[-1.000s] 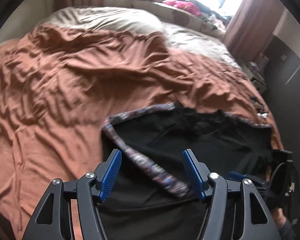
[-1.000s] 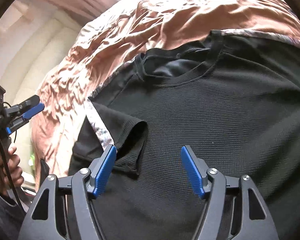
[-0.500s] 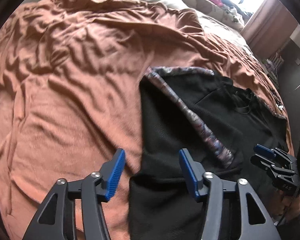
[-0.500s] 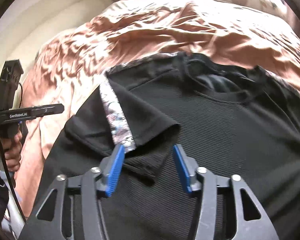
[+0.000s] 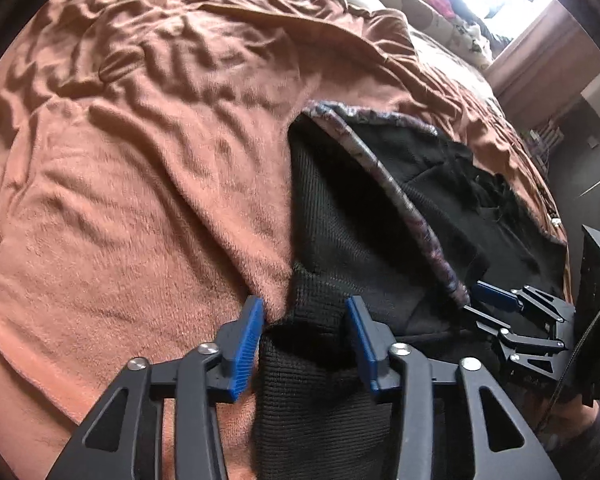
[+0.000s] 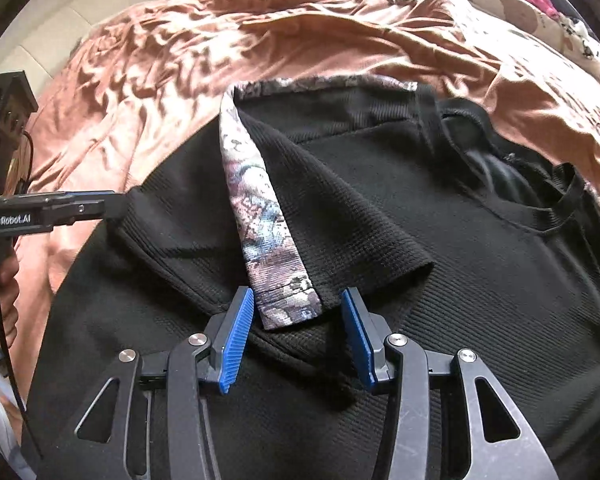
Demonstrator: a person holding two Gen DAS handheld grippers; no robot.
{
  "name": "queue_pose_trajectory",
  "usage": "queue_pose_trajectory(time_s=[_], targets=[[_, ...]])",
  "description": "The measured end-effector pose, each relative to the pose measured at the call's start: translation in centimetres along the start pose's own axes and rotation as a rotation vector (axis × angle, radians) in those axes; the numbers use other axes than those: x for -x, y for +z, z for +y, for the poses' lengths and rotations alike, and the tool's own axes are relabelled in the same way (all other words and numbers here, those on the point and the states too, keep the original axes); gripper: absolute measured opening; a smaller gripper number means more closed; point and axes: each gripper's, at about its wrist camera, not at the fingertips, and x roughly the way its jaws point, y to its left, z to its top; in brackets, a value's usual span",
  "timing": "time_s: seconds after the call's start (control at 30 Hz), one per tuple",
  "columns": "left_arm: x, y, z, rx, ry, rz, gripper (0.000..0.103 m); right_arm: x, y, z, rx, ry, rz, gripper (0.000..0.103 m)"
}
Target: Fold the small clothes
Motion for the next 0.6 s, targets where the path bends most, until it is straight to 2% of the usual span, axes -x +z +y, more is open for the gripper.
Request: queue_pose_trajectory(time_s=[0.1,0.13,0.17,0.23,0.27,0.47,0.6], targets=[[-0.5,-0.3,0.6,0.016,0.006,0.017,0.02,-0.7,0.2,0.7,0.041,-0.025,0.007,0.044],[-0.6,-0.6,0.8,0.017,0.005,0.018,0.018,-0.8,0.4,0.8,0.041,-0.029,0.008,0.042],[-0.6,-0.6,0.9,0.017,0.005,0.015,0.014,-0.8,0.7,0.6,0.029,-0.028,0.002,0.036],[-0.3,-0.7,1.1,0.019,0.012,0.007,0.012,-0.4,1.2,0.1,0.003,0.003,-0.007,0.008],[-0.1,-0.7,1.2,0.021,0.017,0.003,0.011,-0.1,1.5,-0.2,-0.007,0.01,-0.017,0.005],[0.1,-0.6,1.9,0.024,0.02,-0.002,0.011,3.0,3.1,-3.0,-0.073,0.01,-0.114,0.003],[-0.1,-0.6,1.7,0.016,0.025,-0.003,0.011,3.6,3.9,-5.3,-0.14,0.01,-0.131,0.003]])
